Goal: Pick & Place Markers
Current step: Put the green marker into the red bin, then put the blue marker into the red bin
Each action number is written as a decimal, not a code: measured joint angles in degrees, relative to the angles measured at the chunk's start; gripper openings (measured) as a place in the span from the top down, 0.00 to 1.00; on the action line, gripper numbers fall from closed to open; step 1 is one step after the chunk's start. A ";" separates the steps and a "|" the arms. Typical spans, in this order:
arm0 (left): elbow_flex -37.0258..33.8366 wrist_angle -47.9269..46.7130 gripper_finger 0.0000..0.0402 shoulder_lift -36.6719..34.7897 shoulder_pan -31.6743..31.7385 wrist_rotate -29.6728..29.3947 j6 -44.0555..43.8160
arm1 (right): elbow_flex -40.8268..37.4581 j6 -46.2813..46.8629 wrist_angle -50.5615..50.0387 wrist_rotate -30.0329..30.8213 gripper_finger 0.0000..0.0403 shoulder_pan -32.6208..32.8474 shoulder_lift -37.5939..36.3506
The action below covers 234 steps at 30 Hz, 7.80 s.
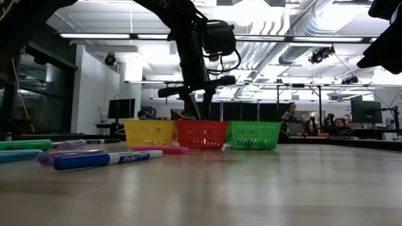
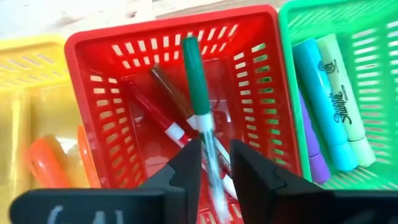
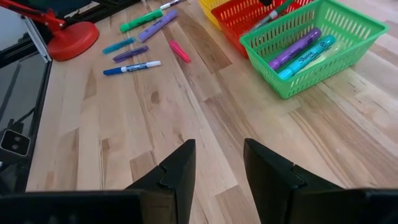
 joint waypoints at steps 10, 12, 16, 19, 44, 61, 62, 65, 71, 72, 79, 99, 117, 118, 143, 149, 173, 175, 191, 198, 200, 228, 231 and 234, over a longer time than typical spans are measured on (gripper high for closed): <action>0.00 0.02 0.76 0.00 -0.02 0.29 0.02 | 0.00 -0.37 0.29 -0.15 0.69 0.00 0.00; 0.00 0.05 0.76 0.00 -0.02 0.24 0.55 | 0.00 -0.37 0.54 -0.15 0.69 0.00 0.00; 0.00 1.55 0.76 -0.17 -0.04 0.22 4.72 | 0.00 -0.37 0.93 -0.38 0.69 0.00 0.00; 0.07 2.94 0.76 -1.15 -0.12 0.18 7.37 | 0.00 -0.37 0.96 -0.63 0.69 0.00 0.00; 0.07 -7.30 0.76 -5.77 -7.82 -4.06 15.87 | 0.00 -0.24 1.33 -0.59 0.69 -0.01 -0.02; -0.24 -9.97 0.76 -12.03 -14.95 -1.18 14.99 | -0.02 0.20 1.36 -0.27 0.69 -0.02 -0.02; 0.18 -9.06 0.76 -12.30 -15.02 -1.02 15.19 | -0.02 0.20 1.37 -0.20 0.69 -0.02 -0.02; -0.26 -12.38 0.76 -14.86 -15.06 -0.40 15.95 | -0.02 0.22 1.37 -0.13 0.69 -0.02 0.00; -0.28 -4.19 0.76 -16.50 -15.52 5.92 19.22 | -0.02 0.66 1.42 0.74 0.69 -0.02 0.03; -0.51 0.15 0.76 -16.65 -15.52 8.49 19.55 | -0.02 0.66 1.53 0.81 0.69 -0.02 0.00; -9.32 18.06 0.76 -16.66 -16.90 15.04 14.10 | -0.02 0.87 1.81 0.94 0.69 -0.02 0.02; -34.60 17.67 0.76 -31.22 -29.00 3.82 -13.85 | -0.02 0.74 2.21 2.03 0.69 -0.02 0.83; -31.36 17.09 0.76 -20.96 -29.81 11.74 -11.87 | -0.02 3.28 2.21 -1.46 0.69 -0.02 0.81; -30.50 16.25 0.76 -20.13 -29.79 11.87 -11.23 | -0.02 3.26 2.21 -1.61 0.69 -0.02 0.81; -25.64 8.48 0.76 -18.27 -30.08 10.90 -12.45 | -0.02 1.51 2.21 -1.66 0.69 0.00 0.81; -25.64 8.71 0.76 -18.25 -30.08 10.93 -12.43 | -0.02 1.07 2.21 -1.66 0.69 0.00 0.81; -25.64 16.81 0.76 -18.23 -30.08 10.74 -7.81 | -0.02 0.66 2.21 -1.51 0.69 -0.01 0.81; -25.64 16.85 0.75 -18.23 -30.08 10.79 -7.80 | -0.02 0.66 2.21 -1.50 0.69 -0.01 0.81; -22.16 11.35 0.58 -18.21 -30.08 8.92 -9.38 | -0.02 0.62 2.19 -1.63 0.69 -0.01 0.81; -17.28 -2.96 0.58 -13.45 -30.18 6.93 -9.39 | -0.02 0.63 2.21 -2.27 0.69 0.00 0.81; -15.20 -3.51 0.58 -11.10 -30.15 8.03 -8.48 | -0.02 0.63 2.21 -2.62 0.69 -0.01 0.81; -8.24 -8.52 0.58 3.08 -30.08 11.33 -4.53 | 0.00 3.21 7.66 -4.28 0.69 0.00 6.58; -8.28 -8.25 0.58 3.13 -30.08 12.00 -2.28 | 0.00 3.23 7.93 -4.52 0.69 -0.02 7.14; -8.34 -8.06 0.58 3.22 -30.03 12.33 -1.77 | 0.00 3.69 7.98 -5.11 0.69 0.00 7.39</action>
